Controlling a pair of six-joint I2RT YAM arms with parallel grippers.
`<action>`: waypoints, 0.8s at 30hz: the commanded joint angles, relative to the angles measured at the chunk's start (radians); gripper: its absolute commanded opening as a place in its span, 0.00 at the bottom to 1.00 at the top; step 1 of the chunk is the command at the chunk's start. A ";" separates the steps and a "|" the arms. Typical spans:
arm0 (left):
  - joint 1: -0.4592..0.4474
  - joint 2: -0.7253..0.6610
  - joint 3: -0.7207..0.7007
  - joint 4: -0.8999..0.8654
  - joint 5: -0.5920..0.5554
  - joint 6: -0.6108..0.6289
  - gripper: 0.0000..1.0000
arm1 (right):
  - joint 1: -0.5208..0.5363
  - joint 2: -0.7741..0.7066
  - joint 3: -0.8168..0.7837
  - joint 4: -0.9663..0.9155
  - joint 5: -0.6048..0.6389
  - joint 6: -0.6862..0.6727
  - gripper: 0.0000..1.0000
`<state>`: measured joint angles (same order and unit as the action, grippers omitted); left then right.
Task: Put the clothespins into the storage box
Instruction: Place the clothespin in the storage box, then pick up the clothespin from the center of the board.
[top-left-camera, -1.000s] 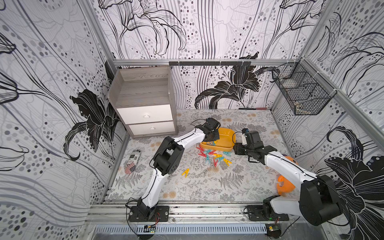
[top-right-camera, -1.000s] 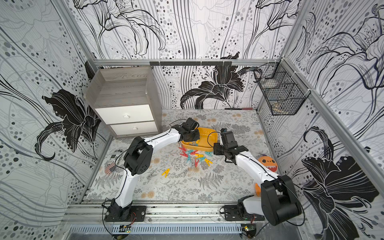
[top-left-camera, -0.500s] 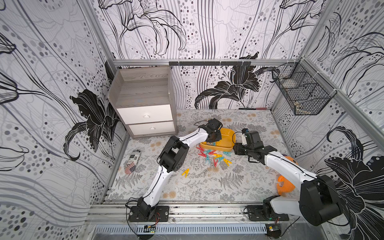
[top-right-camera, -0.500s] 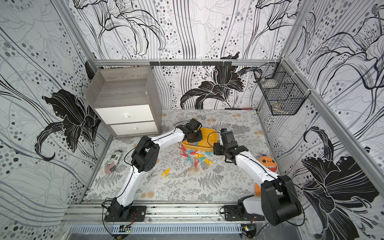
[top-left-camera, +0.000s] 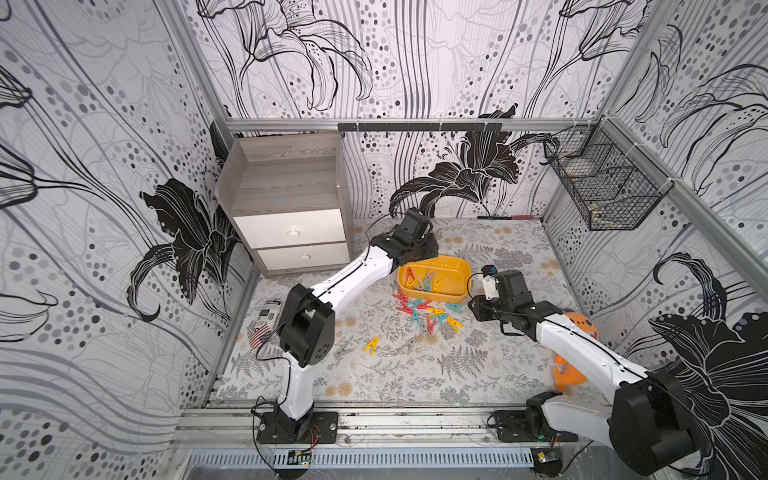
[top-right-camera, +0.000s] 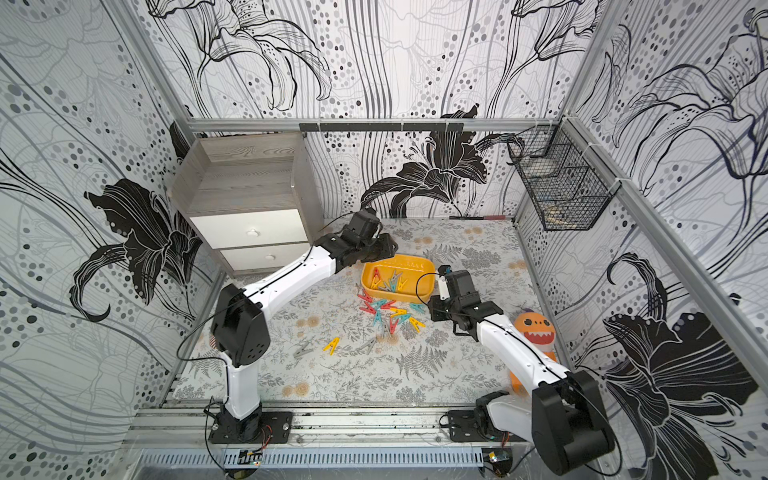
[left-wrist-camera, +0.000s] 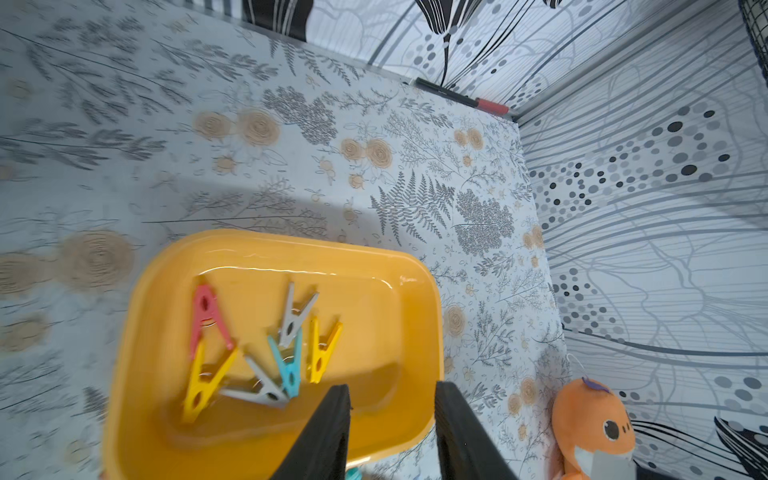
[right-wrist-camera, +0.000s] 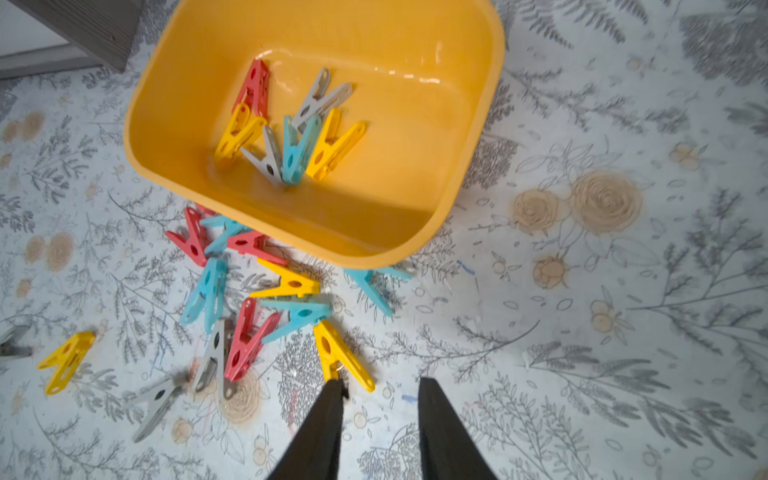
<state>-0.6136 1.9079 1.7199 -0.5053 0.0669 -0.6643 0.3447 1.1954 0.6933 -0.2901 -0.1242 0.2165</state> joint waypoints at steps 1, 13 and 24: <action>0.024 -0.091 -0.181 -0.035 -0.086 0.072 0.40 | 0.020 -0.012 -0.036 -0.029 -0.038 0.001 0.33; 0.079 -0.400 -0.632 -0.012 -0.171 0.065 0.40 | 0.072 0.081 -0.110 0.065 -0.020 0.070 0.38; 0.102 -0.421 -0.620 -0.015 -0.161 0.083 0.40 | 0.091 0.197 -0.040 0.051 0.066 0.087 0.39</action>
<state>-0.5232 1.5112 1.0912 -0.5430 -0.0765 -0.6044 0.4259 1.3720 0.6224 -0.2314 -0.0879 0.2882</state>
